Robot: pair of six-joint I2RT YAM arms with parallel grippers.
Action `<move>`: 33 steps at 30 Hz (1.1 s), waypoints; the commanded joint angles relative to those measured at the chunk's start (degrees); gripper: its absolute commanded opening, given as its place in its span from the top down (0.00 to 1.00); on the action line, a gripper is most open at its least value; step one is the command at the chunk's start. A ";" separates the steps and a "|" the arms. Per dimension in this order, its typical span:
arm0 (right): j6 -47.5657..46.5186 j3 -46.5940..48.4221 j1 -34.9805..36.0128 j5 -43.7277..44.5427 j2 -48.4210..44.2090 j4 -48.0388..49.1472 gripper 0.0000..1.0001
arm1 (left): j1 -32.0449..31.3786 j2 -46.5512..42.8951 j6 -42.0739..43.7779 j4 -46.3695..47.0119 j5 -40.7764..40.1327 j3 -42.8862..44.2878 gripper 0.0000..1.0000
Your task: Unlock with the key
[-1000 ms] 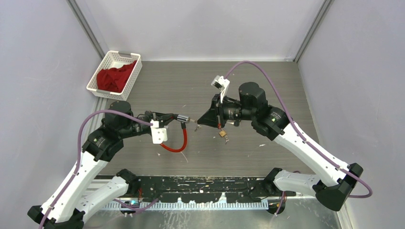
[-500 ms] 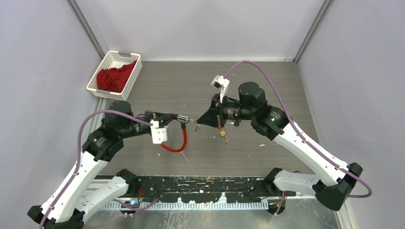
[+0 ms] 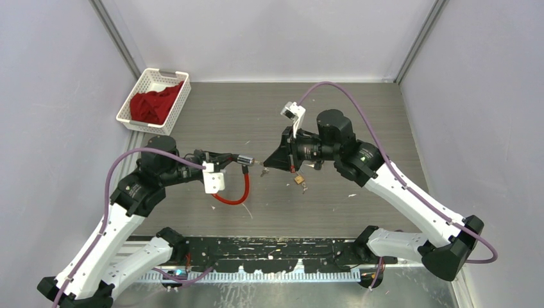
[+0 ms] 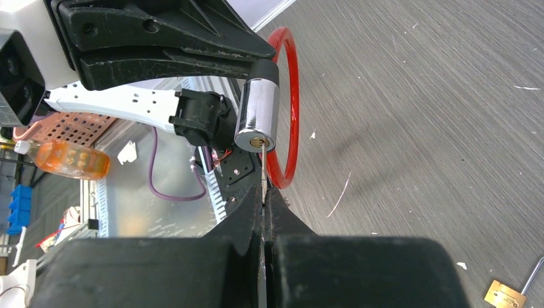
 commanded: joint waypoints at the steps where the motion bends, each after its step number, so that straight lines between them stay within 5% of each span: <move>1: 0.38 2.07 -0.11 -0.35 0.98 3.30 0.99 | -0.22 0.04 0.80 4.44 4.43 1.22 1.00; 11: 4.84 -2.48 0.17 0.72 0.13 11.86 0.99 | -1.42 1.09 -1.14 8.56 0.28 0.65 1.00; 27: 3.98 -0.68 2.15 4.44 2.38 8.93 0.99 | -6.10 2.73 6.14 7.20 -7.31 1.28 1.00; 33: 7.01 -4.21 3.10 5.89 1.36 15.81 0.99 | -7.15 2.09 0.00 10.09 -8.63 0.58 1.00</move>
